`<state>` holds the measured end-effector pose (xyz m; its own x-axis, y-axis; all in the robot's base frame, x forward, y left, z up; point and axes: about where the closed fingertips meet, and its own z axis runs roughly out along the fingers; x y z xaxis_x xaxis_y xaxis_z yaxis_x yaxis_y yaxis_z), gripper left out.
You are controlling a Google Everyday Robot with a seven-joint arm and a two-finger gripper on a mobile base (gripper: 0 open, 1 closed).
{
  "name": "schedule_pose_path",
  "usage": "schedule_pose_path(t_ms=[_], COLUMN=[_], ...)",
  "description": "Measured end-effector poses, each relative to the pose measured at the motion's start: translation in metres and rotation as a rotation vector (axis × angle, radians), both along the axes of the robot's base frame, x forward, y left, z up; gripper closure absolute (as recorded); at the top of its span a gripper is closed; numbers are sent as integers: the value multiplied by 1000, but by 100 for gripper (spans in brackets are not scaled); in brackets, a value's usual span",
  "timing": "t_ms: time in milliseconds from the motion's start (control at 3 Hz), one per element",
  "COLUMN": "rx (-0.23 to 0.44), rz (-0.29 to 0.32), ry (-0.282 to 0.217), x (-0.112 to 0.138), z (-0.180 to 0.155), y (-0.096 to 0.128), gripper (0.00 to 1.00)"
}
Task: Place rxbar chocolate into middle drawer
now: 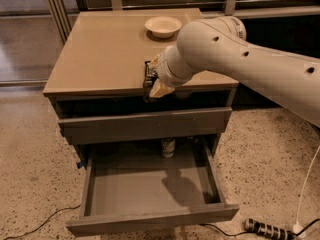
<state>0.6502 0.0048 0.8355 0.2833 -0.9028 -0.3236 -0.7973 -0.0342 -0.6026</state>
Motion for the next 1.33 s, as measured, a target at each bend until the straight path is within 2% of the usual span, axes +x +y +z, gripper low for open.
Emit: schedule_pose_path(t_ms=[1000,1333], rx=[-9,-17], rz=[-4,-4], ry=[-1,7], x=[5,6], z=[-8,-13], y=[0,0], gripper=[57,57])
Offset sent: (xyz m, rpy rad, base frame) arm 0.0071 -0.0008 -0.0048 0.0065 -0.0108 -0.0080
